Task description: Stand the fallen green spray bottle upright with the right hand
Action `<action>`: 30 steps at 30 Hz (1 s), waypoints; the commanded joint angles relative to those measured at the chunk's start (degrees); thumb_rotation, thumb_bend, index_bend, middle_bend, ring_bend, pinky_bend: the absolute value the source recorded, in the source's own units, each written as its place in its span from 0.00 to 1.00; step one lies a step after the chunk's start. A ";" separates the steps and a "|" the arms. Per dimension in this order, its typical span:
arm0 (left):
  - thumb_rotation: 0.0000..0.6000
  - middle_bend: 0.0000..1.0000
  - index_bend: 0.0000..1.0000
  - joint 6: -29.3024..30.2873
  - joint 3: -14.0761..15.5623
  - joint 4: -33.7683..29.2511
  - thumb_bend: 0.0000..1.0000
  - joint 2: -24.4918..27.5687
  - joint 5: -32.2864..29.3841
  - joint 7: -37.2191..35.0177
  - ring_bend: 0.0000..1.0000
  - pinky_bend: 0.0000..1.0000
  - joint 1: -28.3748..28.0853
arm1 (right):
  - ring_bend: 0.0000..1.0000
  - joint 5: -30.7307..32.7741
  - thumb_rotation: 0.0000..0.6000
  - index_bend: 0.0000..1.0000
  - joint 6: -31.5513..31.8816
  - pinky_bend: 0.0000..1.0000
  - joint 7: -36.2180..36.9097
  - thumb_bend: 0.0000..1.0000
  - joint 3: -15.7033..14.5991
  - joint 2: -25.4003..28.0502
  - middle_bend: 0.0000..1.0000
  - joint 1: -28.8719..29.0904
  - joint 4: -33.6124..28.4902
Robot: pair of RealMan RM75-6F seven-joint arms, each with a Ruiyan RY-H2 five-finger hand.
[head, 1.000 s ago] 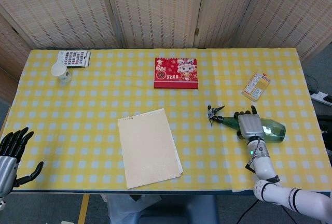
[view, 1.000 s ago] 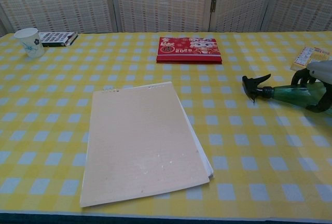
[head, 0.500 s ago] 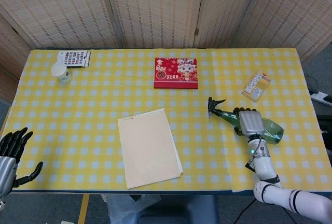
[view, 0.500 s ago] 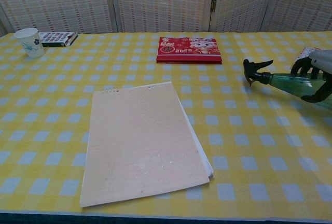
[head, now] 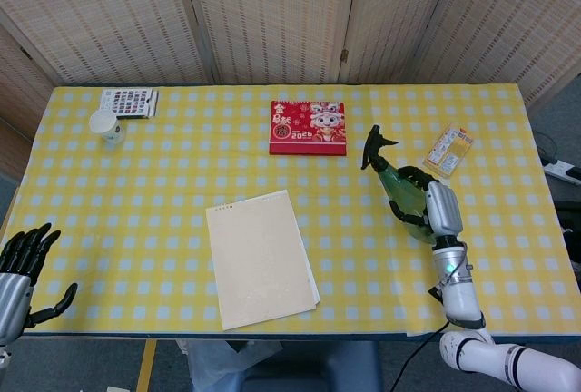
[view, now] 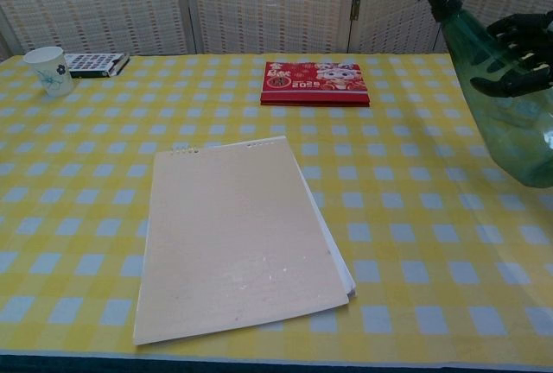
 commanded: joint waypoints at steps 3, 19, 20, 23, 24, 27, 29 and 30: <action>0.24 0.07 0.01 -0.31 0.07 0.00 0.38 -0.03 -0.01 0.08 0.03 0.00 -0.12 | 0.51 -13.90 1.00 0.64 8.84 0.46 25.13 0.37 2.52 -9.66 0.55 -2.33 12.86; 0.24 0.07 0.01 -0.42 0.13 0.03 0.38 0.04 0.03 -0.05 0.03 0.00 -0.16 | 0.46 -20.08 1.00 0.60 13.19 0.42 46.15 0.37 -1.45 -20.19 0.51 -3.81 37.53; 0.23 0.07 0.01 -0.45 0.14 0.01 0.38 0.02 0.04 0.04 0.03 0.00 -0.17 | 0.46 -20.09 1.00 0.60 13.15 0.41 46.76 0.37 -1.55 -20.45 0.51 -3.92 38.31; 0.24 0.07 0.01 -0.44 0.11 -0.04 0.38 -0.01 -0.05 0.19 0.03 0.00 -0.15 | 0.46 -20.18 1.00 0.60 13.08 0.41 48.68 0.37 -1.92 -21.18 0.51 -4.36 40.57; 0.24 0.07 0.01 -0.43 0.07 -0.03 0.38 -0.01 -0.10 0.23 0.03 0.00 -0.16 | 0.46 -20.27 1.00 0.60 13.06 0.41 49.36 0.37 -2.12 -21.44 0.51 -4.56 41.40; 0.24 0.07 0.01 -0.55 0.04 0.02 0.38 -0.01 -0.26 0.16 0.03 0.00 -0.18 | 0.46 -20.41 1.00 0.60 12.85 0.41 50.66 0.37 -2.55 -22.02 0.51 -4.92 43.30; 0.23 0.07 0.01 -0.64 0.01 0.08 0.38 -0.06 -0.29 0.15 0.03 0.00 -0.24 | 0.46 -20.50 1.00 0.60 12.64 0.41 51.09 0.37 -2.74 -22.28 0.51 -4.99 44.32; 0.24 0.07 0.01 -0.68 0.02 0.09 0.38 -0.08 -0.29 0.18 0.03 0.00 -0.26 | 0.46 -20.54 1.00 0.60 12.57 0.41 51.40 0.37 -2.78 -22.40 0.51 -5.01 44.82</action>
